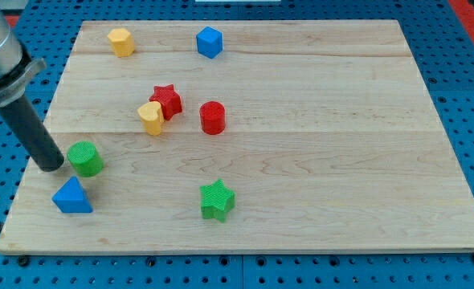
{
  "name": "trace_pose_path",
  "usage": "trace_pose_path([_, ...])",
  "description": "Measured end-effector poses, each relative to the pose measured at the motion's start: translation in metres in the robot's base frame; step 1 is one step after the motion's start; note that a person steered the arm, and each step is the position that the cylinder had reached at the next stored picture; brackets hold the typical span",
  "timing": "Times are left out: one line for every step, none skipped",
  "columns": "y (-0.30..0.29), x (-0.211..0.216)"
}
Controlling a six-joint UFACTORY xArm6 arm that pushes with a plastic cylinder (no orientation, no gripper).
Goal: Push green star to red circle
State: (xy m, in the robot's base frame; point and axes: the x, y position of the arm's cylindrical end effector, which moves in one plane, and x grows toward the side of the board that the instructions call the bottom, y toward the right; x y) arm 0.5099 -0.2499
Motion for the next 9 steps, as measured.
trace_pose_path([0.060,-0.003])
trace_pose_path([0.132,-0.024])
trace_pose_path([0.180,-0.040])
trace_pose_path([0.200,-0.045])
trace_pose_path([0.205,-0.042])
trace_pose_path([0.285,-0.012])
trace_pose_path([0.323,0.041])
trace_pose_path([0.249,0.083])
trace_pose_path([0.173,0.057])
